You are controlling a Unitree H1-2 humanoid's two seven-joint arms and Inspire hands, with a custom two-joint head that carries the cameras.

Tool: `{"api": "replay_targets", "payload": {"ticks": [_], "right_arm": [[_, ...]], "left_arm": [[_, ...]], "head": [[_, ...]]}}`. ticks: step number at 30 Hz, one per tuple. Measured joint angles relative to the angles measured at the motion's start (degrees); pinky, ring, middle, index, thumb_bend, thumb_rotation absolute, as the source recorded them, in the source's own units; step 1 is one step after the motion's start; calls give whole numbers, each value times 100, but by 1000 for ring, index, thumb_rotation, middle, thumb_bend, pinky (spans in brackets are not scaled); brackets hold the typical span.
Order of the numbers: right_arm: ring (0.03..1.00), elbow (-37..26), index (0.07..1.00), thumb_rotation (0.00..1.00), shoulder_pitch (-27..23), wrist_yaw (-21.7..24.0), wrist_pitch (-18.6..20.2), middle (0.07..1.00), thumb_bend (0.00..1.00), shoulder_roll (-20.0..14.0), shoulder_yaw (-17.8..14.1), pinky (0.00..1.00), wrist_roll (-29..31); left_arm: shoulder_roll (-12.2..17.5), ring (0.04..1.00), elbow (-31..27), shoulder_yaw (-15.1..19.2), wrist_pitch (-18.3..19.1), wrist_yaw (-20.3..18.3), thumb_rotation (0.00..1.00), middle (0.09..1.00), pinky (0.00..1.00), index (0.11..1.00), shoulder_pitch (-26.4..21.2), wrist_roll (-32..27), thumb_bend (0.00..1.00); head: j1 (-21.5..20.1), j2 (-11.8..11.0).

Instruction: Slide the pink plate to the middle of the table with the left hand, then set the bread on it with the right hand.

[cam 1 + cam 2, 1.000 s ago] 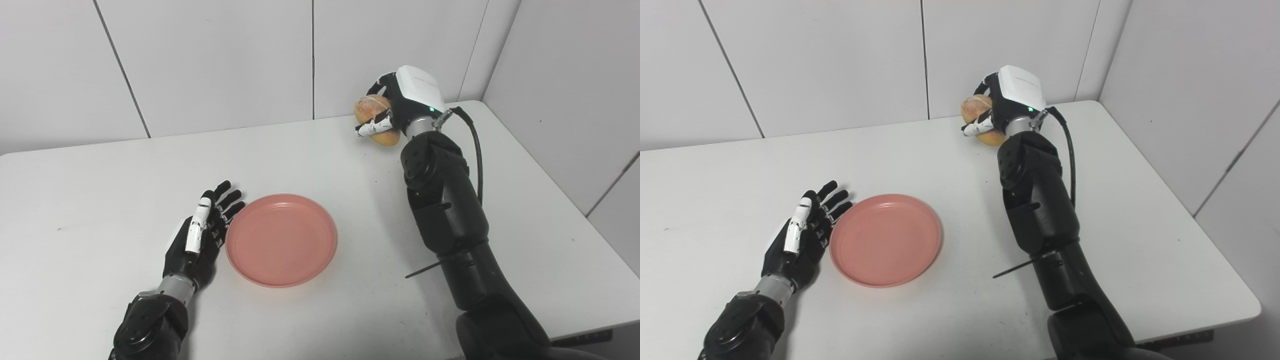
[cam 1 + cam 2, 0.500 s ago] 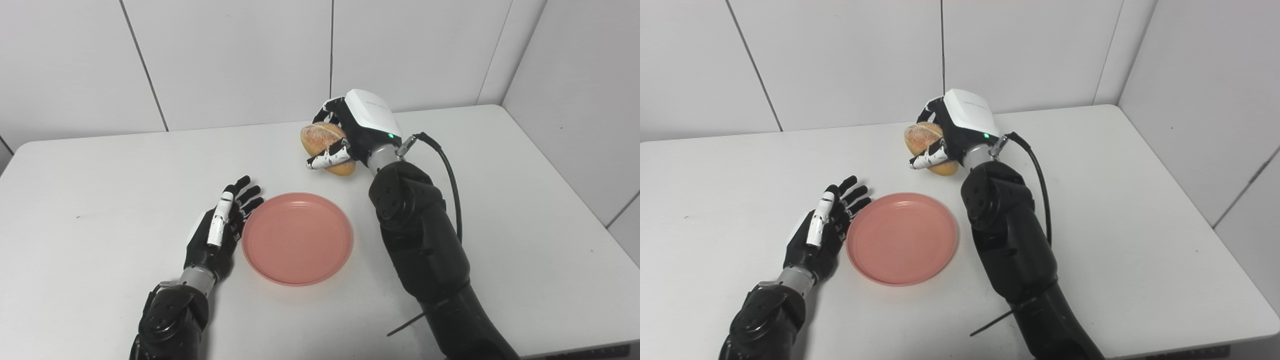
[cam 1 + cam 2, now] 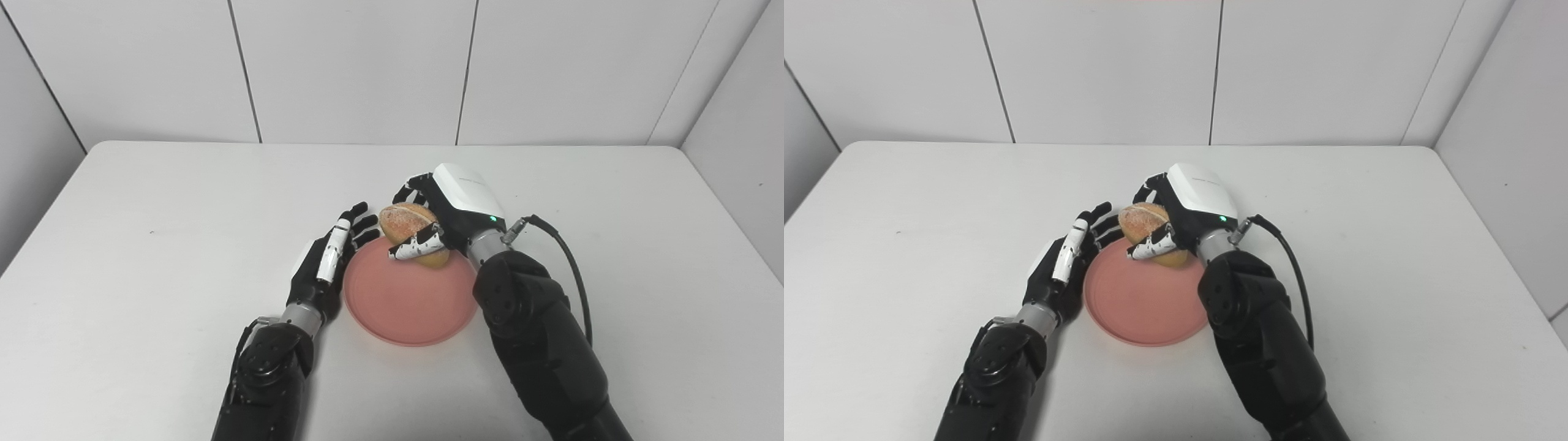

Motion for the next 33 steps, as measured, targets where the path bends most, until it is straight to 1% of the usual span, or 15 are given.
{"api": "replay_targets", "payload": {"ticks": [5,10,13,18,21,24,28,33], "right_arm": [[378,1,540,0,115,5,6,419,518,-3,82,295,-3],[363,46,538,0,224,-44,-39,416,518,-59,225,277,57],[321,143,533,0,233,-86,-48,407,518,-101,251,245,164],[308,200,532,0,260,-170,-58,405,518,-155,354,233,240],[334,208,532,0,271,-71,-38,410,518,-186,471,254,174],[327,208,532,0,271,48,-14,409,518,-212,559,246,116],[329,202,530,0,272,179,23,409,518,-214,565,249,24],[332,169,532,3,291,230,30,413,519,-214,573,253,-11]], "left_arm": [[-73,897,38,4,-66,58,1000,909,888,902,0,44,346],[-122,893,37,16,-66,80,1000,904,879,895,0,55,348],[-138,895,32,16,-61,121,1000,905,872,898,0,69,340],[-144,898,28,9,-60,141,1000,906,876,900,1,104,342],[-142,898,28,4,-60,141,1000,904,877,900,0,113,342],[-141,895,28,3,-60,141,1000,903,873,900,1,113,343],[-139,893,26,3,-60,141,1000,905,874,903,0,115,338],[-139,896,10,3,-48,141,1000,908,875,904,1,114,338]], "head": [[53,44],[88,97],[106,132],[106,167],[106,193],[114,202],[88,220],[79,229]]}}
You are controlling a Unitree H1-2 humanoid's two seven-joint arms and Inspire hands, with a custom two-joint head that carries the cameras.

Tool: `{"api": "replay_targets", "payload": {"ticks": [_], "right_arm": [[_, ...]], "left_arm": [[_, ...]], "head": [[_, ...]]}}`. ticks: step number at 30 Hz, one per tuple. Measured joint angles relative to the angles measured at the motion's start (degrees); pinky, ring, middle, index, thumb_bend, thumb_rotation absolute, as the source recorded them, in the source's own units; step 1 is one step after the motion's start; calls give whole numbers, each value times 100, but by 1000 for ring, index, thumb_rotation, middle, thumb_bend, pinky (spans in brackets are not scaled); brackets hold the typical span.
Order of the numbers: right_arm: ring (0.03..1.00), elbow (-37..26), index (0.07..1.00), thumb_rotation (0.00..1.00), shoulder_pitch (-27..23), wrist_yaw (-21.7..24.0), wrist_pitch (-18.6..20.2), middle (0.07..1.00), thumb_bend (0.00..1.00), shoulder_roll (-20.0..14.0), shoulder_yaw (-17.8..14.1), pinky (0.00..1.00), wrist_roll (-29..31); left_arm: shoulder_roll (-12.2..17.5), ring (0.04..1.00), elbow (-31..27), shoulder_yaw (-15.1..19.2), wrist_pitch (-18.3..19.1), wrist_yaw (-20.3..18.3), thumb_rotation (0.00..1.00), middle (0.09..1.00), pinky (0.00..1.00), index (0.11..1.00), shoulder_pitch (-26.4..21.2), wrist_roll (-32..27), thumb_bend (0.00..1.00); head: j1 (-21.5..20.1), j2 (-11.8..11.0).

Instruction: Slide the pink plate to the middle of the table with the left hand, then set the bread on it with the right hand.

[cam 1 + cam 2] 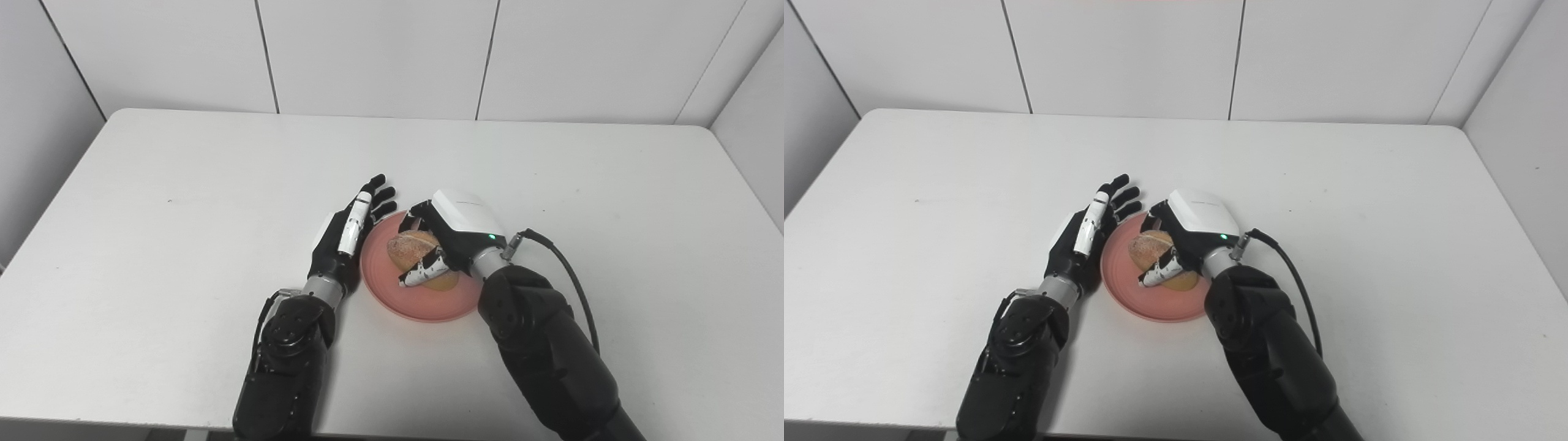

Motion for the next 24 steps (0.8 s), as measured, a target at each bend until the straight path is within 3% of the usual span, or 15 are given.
{"api": "replay_targets", "payload": {"ticks": [7,10,11,12,15,19,24], "right_arm": [[341,-27,538,6,44,16,1,418,519,0,-4,255,-9],[410,-29,548,7,45,29,4,437,520,4,-9,309,-43],[441,-29,607,3,45,29,4,462,541,10,-18,333,-56],[472,-29,651,81,48,28,5,538,665,19,-34,358,-72],[595,-29,709,172,62,20,7,661,763,66,-115,463,-86],[697,-29,756,285,63,17,8,751,801,79,-128,564,-108],[729,-30,791,330,64,73,15,793,824,80,-140,591,-310]], "left_arm": [[4,897,-2,0,4,0,1000,907,879,903,0,0,341],[4,899,-2,0,5,0,1000,909,884,906,0,0,345],[4,899,-2,0,6,0,1000,909,884,906,0,0,347],[6,899,-2,-1,7,-1,1000,908,884,905,0,0,348],[19,895,-2,-10,11,-1,1000,903,880,902,0,1,353],[30,889,-10,-20,15,-2,1000,899,870,898,0,9,341],[30,899,-11,-19,18,-3,1000,905,876,904,0,8,330]], "head": [[-17,0],[-18,0],[-18,0],[-18,0],[-26,9],[-18,9],[-26,18]]}}
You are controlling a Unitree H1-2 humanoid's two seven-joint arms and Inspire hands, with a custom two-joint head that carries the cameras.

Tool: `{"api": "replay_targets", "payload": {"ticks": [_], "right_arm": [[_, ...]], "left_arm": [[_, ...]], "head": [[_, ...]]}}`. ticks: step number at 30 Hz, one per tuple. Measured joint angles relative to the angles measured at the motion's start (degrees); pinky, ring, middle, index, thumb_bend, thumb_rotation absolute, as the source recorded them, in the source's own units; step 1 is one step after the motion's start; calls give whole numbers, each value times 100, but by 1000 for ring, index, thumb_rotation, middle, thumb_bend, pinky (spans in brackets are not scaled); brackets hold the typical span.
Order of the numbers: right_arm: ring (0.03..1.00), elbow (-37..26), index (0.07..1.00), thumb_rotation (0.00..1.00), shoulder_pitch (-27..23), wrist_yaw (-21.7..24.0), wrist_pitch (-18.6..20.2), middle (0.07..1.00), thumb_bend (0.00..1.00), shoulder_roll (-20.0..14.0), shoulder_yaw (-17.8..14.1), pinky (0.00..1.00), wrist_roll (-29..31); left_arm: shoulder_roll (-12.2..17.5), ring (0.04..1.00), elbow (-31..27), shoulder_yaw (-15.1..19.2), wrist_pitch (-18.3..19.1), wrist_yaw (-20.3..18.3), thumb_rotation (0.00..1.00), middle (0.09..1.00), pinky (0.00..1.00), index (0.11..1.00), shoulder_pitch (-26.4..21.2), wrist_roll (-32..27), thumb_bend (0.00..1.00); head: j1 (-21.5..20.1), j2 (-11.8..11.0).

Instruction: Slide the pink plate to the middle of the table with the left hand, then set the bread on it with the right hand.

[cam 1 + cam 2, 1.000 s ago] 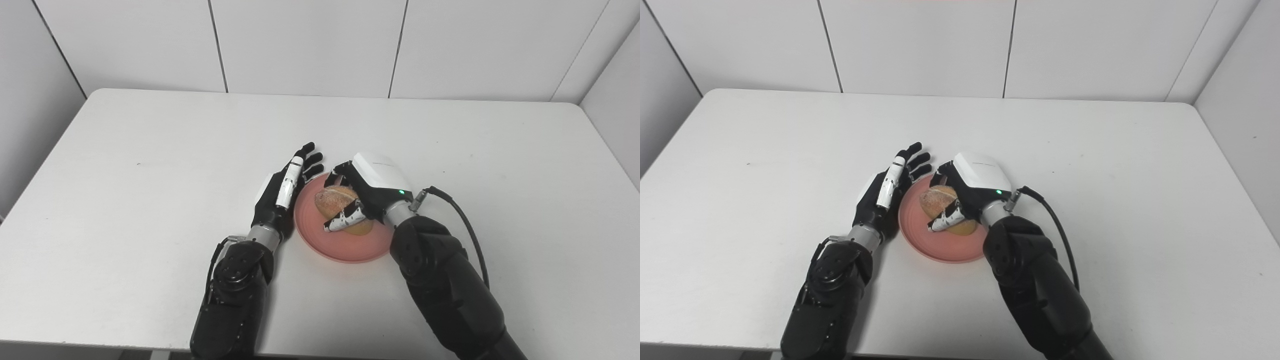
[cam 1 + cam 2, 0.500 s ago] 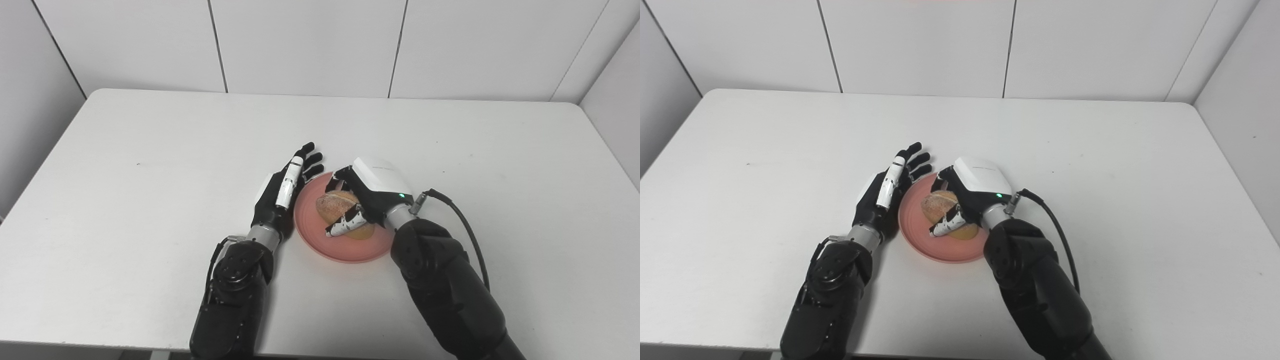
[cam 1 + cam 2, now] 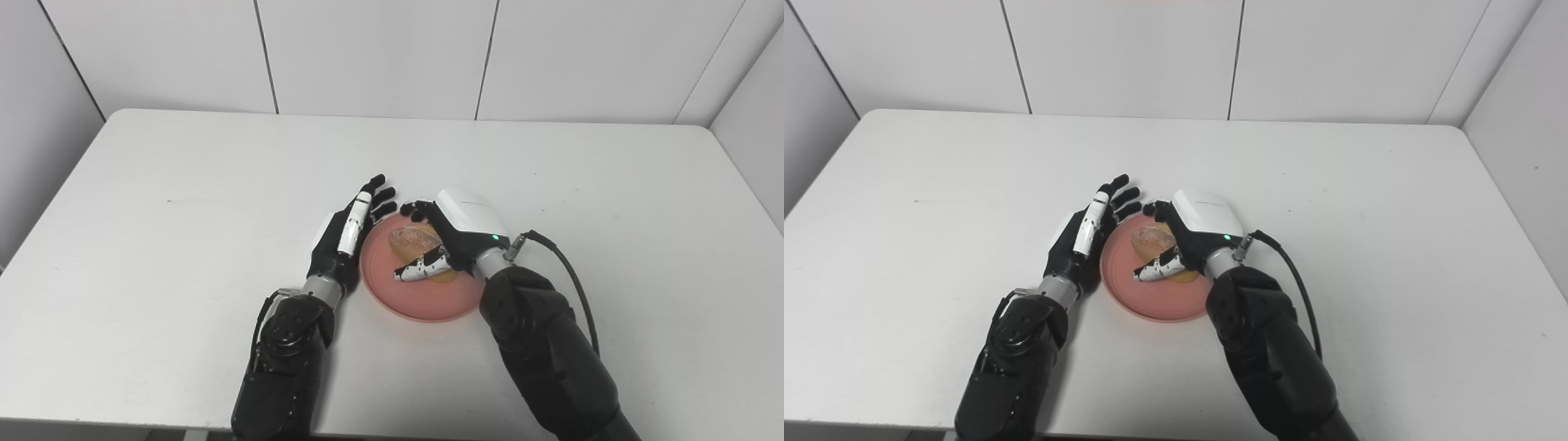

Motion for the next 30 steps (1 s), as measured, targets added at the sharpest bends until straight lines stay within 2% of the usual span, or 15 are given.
{"api": "replay_targets", "payload": {"ticks": [6,10,14,19,24,26,30], "right_arm": [[745,-7,791,390,0,30,2,796,909,12,-57,608,-30],[734,-16,797,418,0,23,2,785,932,15,-115,601,-18],[764,-99,839,438,0,50,3,820,967,17,-158,634,-39],[798,-392,868,495,0,149,11,849,982,45,-265,667,-169],[859,-972,909,558,-1,220,3,879,994,-71,-320,796,-167],[865,-1128,920,572,-1,166,-51,884,996,-138,-420,809,-98],[887,-1327,962,669,5,-28,-122,914,988,-230,-635,807,122]], "left_arm": [[6,901,-2,-9,4,-4,1000,898,894,903,0,2,344],[8,896,0,-12,4,-5,1000,896,889,900,-1,3,341],[7,897,1,-5,4,-18,1000,894,890,896,-1,2,341],[-2,903,0,9,7,-17,1000,893,875,888,-1,0,327],[-28,911,1,42,7,-18,1000,914,874,895,-1,-27,317],[-46,901,1,61,6,-17,1000,907,870,887,-1,-29,313],[-52,876,-1,66,6,-16,1000,888,867,878,0,-24,329]], "head": [[-18,0],[-18,0],[-26,-17],[-44,-18],[-70,-35],[-79,-35],[-114,-35]]}}
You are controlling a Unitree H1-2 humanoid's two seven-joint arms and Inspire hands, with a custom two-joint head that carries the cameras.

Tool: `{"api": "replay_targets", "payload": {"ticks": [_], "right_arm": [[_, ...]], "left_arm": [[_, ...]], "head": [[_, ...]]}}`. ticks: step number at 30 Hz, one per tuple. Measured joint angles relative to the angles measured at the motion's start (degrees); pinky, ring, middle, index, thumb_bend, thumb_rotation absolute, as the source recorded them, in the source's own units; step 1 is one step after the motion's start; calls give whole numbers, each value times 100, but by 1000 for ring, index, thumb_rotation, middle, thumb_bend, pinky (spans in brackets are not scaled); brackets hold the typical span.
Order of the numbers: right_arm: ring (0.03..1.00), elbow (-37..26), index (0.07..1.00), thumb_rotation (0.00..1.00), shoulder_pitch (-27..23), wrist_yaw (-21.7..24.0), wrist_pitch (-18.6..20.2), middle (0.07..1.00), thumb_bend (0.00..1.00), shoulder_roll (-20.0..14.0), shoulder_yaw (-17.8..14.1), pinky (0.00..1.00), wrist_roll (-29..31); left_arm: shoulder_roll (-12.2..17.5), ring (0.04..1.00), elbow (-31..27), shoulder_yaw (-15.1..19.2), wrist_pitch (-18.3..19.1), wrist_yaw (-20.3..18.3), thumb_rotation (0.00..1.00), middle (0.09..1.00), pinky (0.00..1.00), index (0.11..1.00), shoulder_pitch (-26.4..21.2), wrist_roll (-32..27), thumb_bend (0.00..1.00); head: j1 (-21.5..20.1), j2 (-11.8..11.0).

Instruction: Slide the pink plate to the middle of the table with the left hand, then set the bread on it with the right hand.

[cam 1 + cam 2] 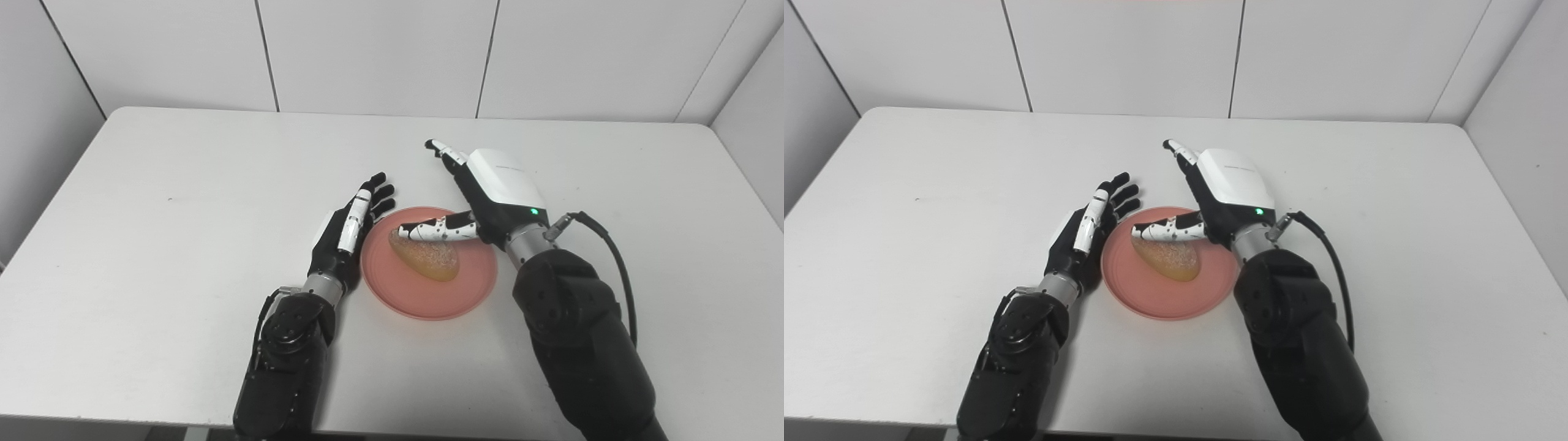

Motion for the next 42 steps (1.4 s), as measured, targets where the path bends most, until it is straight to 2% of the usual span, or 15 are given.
{"api": "replay_targets", "payload": {"ticks": [5,9,12,17,20,24,27,35,41,42], "right_arm": [[909,-138,985,779,229,-539,-136,943,947,12,-381,798,439],[901,-193,998,858,476,-630,-135,967,906,94,-551,741,738],[937,-283,1000,979,658,-636,-110,998,871,219,-779,798,1178],[970,-291,1000,1000,969,-701,-101,1000,806,304,-943,871,1766],[980,-284,1000,1000,1230,-997,-156,1000,773,361,-1024,895,2029],[992,-199,1000,1000,1562,-1560,-508,1000,740,462,-1188,927,2492],[995,-32,1000,1000,1736,-1918,-773,1000,658,573,-1261,940,2805],[998,472,999,1000,2188,-2566,-1575,1000,620,889,-1383,973,3715],[989,575,992,1000,2290,-2845,-1734,995,642,966,-1312,974,3814],[984,577,987,1000,2316,-2869,-1734,992,615,994,-1290,969,3818]], "left_arm": [[13,884,0,-26,-1,14,1000,900,874,902,0,81,346],[13,915,-16,-52,-13,49,1000,929,909,930,4,184,334],[13,961,-79,-67,-40,64,1000,972,957,969,36,208,321],[4,975,-92,-102,-302,128,1000,986,965,987,149,349,330],[-24,982,-152,-113,-428,212,1000,994,977,997,248,465,337],[-85,989,-332,-129,-479,319,1000,1000,990,1000,416,571,345],[-104,993,-495,-169,-499,335,1000,1000,994,1000,555,660,342],[-125,990,-940,-189,-506,425,1000,1000,995,1000,971,790,354],[-118,991,-1111,-161,-506,425,1000,998,998,1000,1157,810,361],[-113,991,-1116,-158,-506,421,1000,997,998,999,1160,810,358]], "head": [[-18,-18],[-26,-44],[-44,-61],[-44,-88],[-53,-114],[-62,-132],[-70,-149],[-123,-149],[-220,-149],[-211,-132]]}}
